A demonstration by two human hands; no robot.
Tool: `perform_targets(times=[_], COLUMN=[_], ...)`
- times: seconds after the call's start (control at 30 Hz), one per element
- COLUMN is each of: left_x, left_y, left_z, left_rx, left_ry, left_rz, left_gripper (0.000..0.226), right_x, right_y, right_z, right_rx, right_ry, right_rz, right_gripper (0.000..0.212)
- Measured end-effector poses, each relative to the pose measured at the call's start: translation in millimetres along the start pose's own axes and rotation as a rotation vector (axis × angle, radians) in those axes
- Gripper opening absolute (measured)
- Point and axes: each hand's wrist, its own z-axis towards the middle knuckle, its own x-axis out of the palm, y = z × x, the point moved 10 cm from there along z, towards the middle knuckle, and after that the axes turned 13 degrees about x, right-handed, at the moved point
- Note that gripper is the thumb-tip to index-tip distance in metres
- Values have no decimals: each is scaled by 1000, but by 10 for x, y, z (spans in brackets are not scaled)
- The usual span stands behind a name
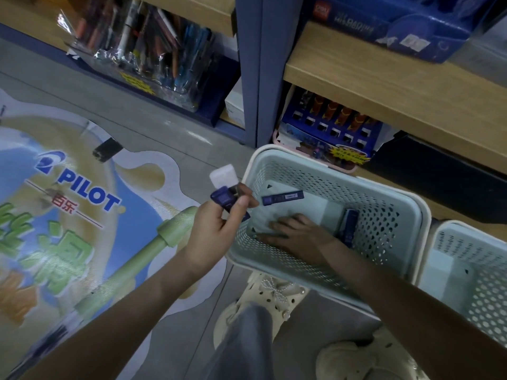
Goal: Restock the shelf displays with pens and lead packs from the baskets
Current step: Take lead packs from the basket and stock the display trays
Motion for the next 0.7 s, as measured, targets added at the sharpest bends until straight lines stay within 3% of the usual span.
perform_targets(times=[0.13,0.27,0.37,0.47,0.53,0.6,0.7], left_x=[45,63,67,73,84,84,102], left_y=[72,141,150,161,164,150,149], left_z=[-17,-49,-62,-69,-70,-61,-54], left_rx=[-26,-38,-30,-40,-42,-35,-38], left_ry=[5,10,2,-4,2,5,14], left_rz=[-22,12,25,31,39,46,36], left_gripper=[47,49,48,54,51,48,42], right_x=[-52,-101,-47,-177,-305,-411,-474], right_y=[-158,-218,-81,-133,-221,-358,-459], right_z=[-20,-43,-29,61,121,169,265], right_rx=[92,157,120,187,257,356,412], right_ry=[8,-73,-36,-13,-112,-208,-203], right_rz=[-86,-2,3,12,-109,-99,-69], right_gripper=[80,59,56,73,82,80,65])
